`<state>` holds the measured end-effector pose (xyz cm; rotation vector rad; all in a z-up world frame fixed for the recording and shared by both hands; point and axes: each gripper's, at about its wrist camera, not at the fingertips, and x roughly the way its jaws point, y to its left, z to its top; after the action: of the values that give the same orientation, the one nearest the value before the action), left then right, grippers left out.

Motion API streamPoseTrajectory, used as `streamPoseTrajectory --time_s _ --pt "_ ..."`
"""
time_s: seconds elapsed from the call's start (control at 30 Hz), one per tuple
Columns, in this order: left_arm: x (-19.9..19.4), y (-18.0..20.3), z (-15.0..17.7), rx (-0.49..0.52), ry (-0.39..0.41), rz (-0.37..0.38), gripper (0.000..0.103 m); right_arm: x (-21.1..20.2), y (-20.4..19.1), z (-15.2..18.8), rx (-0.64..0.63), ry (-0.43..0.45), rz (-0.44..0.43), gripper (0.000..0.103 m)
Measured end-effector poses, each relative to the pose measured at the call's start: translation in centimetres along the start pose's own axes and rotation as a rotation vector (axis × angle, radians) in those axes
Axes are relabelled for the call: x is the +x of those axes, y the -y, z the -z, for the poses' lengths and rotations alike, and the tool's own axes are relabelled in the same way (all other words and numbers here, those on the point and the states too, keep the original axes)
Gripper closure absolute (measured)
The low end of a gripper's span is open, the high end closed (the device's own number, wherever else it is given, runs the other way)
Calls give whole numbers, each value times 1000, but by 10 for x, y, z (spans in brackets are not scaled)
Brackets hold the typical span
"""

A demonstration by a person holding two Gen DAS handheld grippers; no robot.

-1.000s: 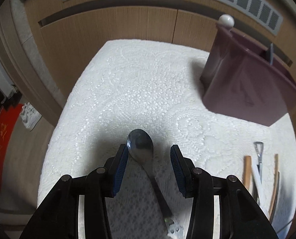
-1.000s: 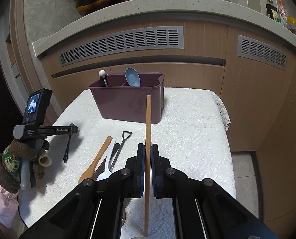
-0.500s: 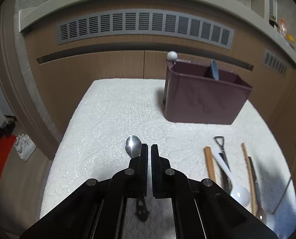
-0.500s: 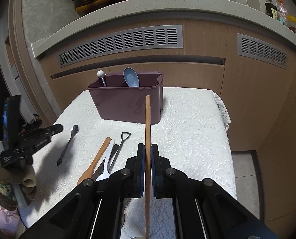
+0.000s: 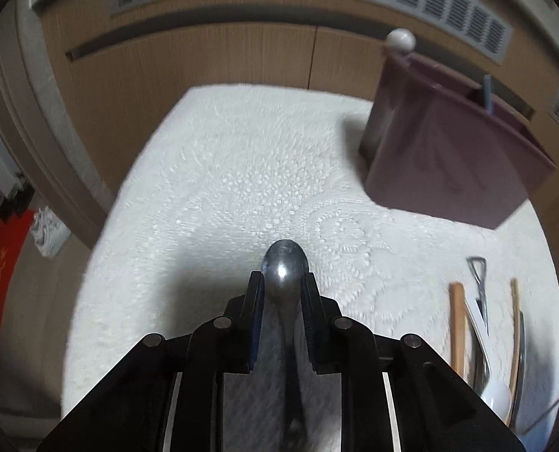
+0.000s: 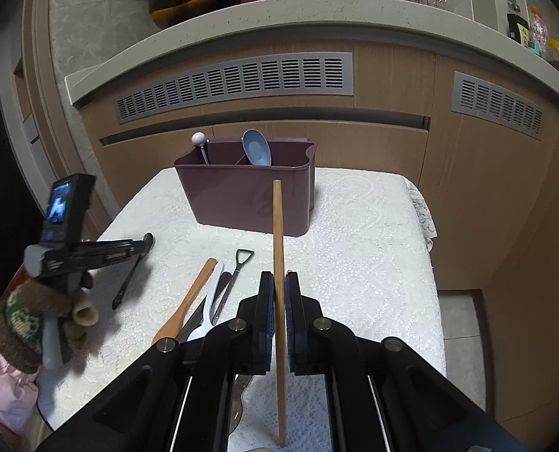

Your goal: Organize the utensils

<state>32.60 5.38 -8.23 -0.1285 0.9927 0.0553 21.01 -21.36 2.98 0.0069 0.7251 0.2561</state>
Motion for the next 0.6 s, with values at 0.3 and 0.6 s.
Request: streamPoseTrajectory --time_s 0.3,0.6 --pt "6 10 -6 43 25 76 71 8 4 0 5 -7 -9 97" --pt "-5 25 -9 189 53 84 39 13 4 2 7 -18 -6 97"
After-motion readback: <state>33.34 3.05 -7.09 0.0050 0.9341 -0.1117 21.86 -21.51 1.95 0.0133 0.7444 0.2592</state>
